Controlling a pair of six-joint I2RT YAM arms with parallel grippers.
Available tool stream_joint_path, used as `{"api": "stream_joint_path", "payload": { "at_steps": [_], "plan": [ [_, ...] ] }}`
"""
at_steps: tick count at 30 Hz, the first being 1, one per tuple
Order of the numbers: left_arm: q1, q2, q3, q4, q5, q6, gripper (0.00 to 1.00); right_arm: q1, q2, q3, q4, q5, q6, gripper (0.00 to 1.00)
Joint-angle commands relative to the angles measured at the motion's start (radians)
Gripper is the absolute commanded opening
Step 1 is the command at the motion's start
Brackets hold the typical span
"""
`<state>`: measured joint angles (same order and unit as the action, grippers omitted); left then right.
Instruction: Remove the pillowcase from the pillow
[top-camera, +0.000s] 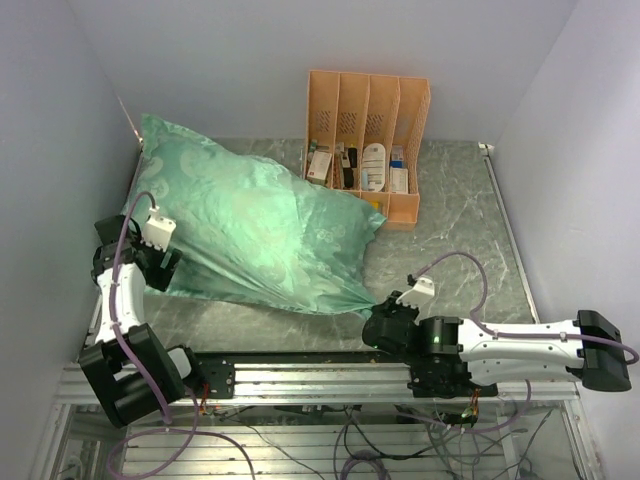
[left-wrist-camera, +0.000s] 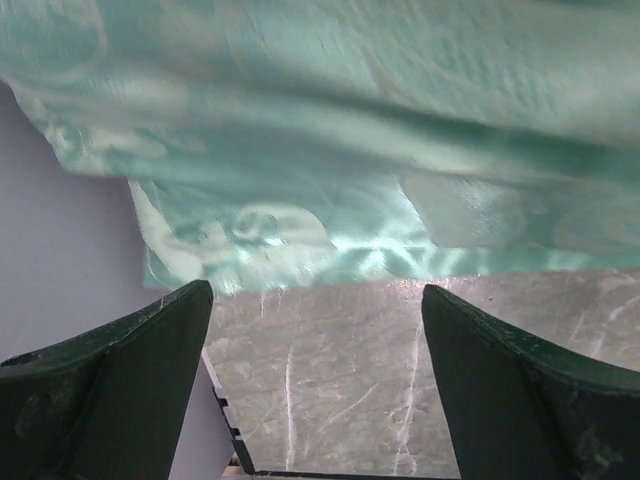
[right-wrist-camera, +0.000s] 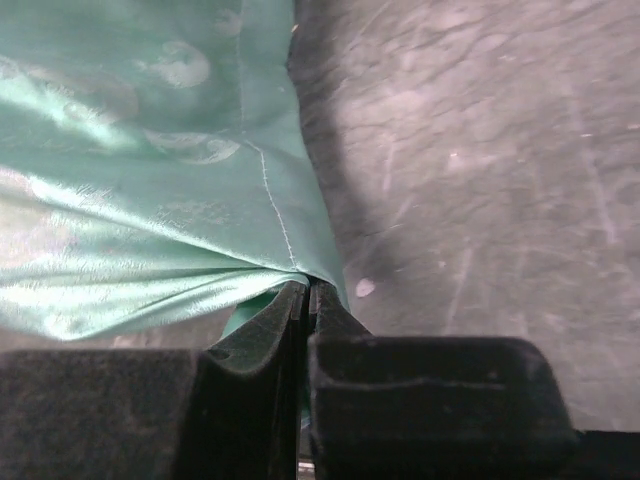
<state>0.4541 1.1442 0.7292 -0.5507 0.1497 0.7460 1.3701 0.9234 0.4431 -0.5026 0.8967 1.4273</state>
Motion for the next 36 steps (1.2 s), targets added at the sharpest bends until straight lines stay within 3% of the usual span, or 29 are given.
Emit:
{"api": "stream_joint_path", "payload": {
  "at_steps": [1,10,17,20,22,25,26,32,36],
  "plan": [
    [-0.014,-0.001,-0.043,0.09,-0.045,0.083,0.98,0.002,0.036,0.09,-0.349,0.17,0.208,0.0],
    [-0.03,0.041,-0.204,0.248,-0.165,0.227,0.93,0.021,0.193,0.179,-0.208,0.174,0.06,0.0],
    [-0.032,0.107,-0.311,0.352,-0.211,0.315,0.81,0.021,0.125,0.133,-0.098,0.16,-0.007,0.0],
    [-0.032,0.155,-0.301,0.387,-0.219,0.285,0.67,0.021,0.097,0.128,-0.089,0.156,-0.033,0.0],
    [-0.032,0.188,-0.277,0.374,-0.212,0.252,0.49,0.021,0.088,0.134,-0.1,0.155,-0.031,0.0],
    [-0.032,0.216,-0.219,0.307,-0.191,0.2,0.13,0.021,0.079,0.149,-0.103,0.154,-0.054,0.0],
    [-0.032,0.217,-0.192,0.274,-0.185,0.18,0.08,0.021,0.074,0.154,-0.099,0.152,-0.067,0.0],
    [-0.029,0.036,0.059,-0.055,-0.095,0.055,0.07,0.025,0.059,0.221,-0.075,0.141,-0.162,0.0],
    [-0.031,-0.147,0.251,-0.166,-0.054,-0.035,0.07,0.055,0.067,0.306,-0.052,0.144,-0.252,0.0]
  ]
}}
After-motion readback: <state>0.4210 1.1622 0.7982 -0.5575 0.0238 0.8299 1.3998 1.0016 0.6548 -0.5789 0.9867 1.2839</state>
